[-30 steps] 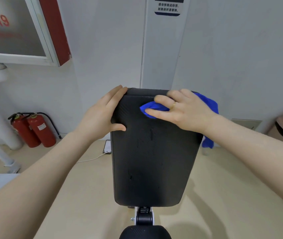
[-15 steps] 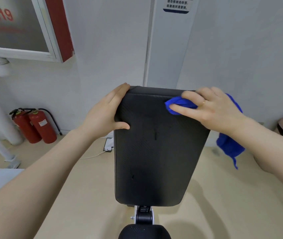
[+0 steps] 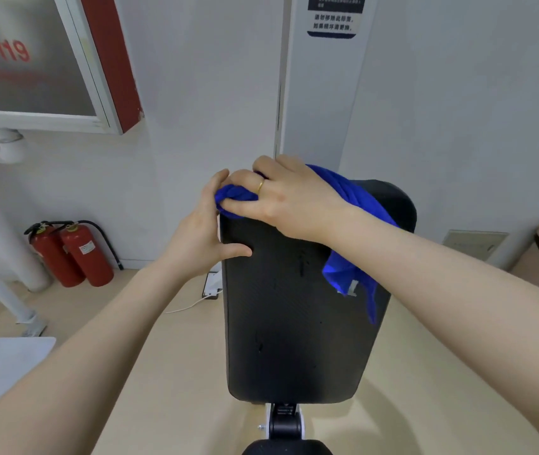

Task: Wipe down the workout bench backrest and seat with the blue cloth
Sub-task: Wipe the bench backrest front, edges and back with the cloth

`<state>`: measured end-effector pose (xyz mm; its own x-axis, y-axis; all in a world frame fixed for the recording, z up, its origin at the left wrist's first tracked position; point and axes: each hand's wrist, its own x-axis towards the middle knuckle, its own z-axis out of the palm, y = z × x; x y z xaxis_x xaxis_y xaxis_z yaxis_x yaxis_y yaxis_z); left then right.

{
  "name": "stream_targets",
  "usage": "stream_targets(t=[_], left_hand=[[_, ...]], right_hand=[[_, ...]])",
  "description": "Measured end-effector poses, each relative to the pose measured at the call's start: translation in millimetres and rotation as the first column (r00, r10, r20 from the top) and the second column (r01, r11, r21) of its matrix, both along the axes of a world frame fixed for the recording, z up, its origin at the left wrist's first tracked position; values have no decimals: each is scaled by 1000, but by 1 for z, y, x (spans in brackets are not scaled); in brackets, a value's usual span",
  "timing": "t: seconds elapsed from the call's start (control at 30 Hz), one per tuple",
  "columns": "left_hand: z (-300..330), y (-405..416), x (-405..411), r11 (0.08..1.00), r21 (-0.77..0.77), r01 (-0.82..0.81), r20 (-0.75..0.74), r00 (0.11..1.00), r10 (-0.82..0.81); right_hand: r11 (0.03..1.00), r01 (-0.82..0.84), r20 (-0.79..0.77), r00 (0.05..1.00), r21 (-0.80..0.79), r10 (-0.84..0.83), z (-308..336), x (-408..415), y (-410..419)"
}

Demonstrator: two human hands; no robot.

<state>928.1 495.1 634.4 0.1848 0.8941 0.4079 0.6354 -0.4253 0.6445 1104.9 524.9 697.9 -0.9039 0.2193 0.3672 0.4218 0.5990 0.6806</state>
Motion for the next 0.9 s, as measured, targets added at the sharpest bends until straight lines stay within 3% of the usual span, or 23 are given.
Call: stream_targets(t=[0.1, 0.2, 0.27, 0.33, 0.4, 0.53, 0.7, 0.9], left_hand=[[3, -4, 2, 1000, 12, 23, -20, 1000, -23], [4, -4, 2, 1000, 3, 2, -50, 999, -2], [4, -4, 2, 1000, 6, -20, -63, 998, 20], [3, -3, 4, 1000, 22, -21, -74, 997, 23], [3, -3, 4, 1000, 28, -14, -85, 996, 16], [-2, -3, 3, 1000, -2, -15, -36, 999, 15], [-14, -3, 1, 999, -38, 19, 142, 990, -13], [-17, -1, 0, 999, -44, 27, 140, 990, -21]], right_hand=[[995, -25, 7, 1000, -101, 26, 6, 31, 0], [974, 99, -109, 986, -202, -123, 6, 81, -2], [897, 226, -229, 917, -379, -327, 8, 116, -6], [756, 285, -246, 828, -590, -504, 14, 133, -9], [681, 240, -252, 804, -692, -539, 18, 126, -6], [633, 223, -202, 825, -742, -527, 24, 66, 6], [592, 220, -110, 876, -775, -469, 31, -14, 6], [624, 225, -106, 888, -749, -447, 27, -15, 9]])
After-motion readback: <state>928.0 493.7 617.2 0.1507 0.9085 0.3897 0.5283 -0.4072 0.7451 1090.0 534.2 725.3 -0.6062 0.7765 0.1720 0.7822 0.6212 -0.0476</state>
